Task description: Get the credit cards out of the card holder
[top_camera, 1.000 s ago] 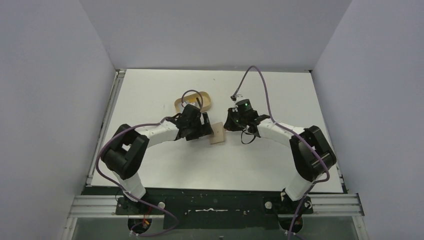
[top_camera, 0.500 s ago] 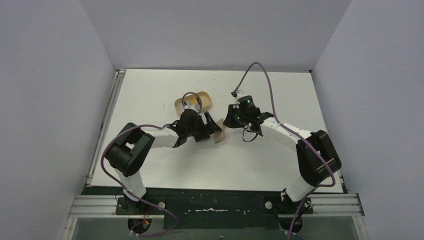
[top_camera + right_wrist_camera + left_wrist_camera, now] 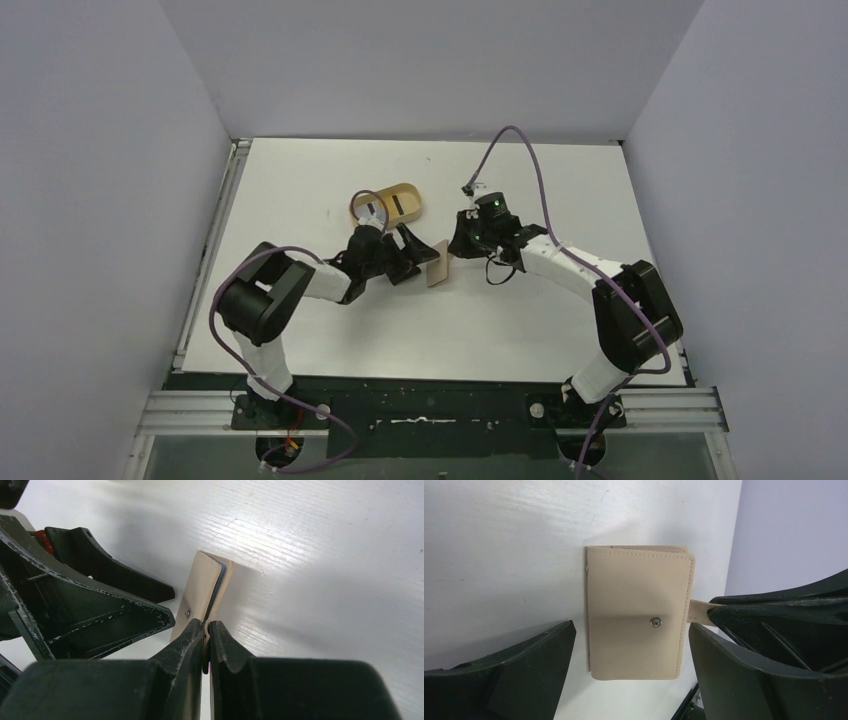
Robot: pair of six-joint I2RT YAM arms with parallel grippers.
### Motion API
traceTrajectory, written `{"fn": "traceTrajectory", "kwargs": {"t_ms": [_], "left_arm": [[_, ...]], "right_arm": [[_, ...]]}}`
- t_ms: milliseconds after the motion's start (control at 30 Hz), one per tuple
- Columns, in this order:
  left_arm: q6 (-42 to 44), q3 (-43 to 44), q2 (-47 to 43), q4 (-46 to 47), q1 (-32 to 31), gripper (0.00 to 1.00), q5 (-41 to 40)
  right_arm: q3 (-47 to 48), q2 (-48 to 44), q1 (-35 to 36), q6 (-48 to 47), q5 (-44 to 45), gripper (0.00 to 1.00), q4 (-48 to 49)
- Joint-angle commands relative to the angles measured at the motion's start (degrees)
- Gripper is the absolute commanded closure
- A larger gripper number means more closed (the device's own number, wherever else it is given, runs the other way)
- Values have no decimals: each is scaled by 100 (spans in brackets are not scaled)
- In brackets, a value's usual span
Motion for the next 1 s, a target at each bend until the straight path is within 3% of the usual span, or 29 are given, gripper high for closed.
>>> {"fn": "traceTrajectory", "kwargs": {"t_ms": [0, 233, 967], "left_arm": [[-478, -94, 395, 1459, 94, 16, 437], [-843, -109, 958, 2486, 142, 3, 986], [-1083, -276, 1450, 3300, 124, 3, 1554]], "right_arm": [[290, -278, -29, -166, 7, 100, 36], [361, -221, -83, -240, 50, 100, -134], [702, -543, -201, -305, 7, 100, -567]]}}
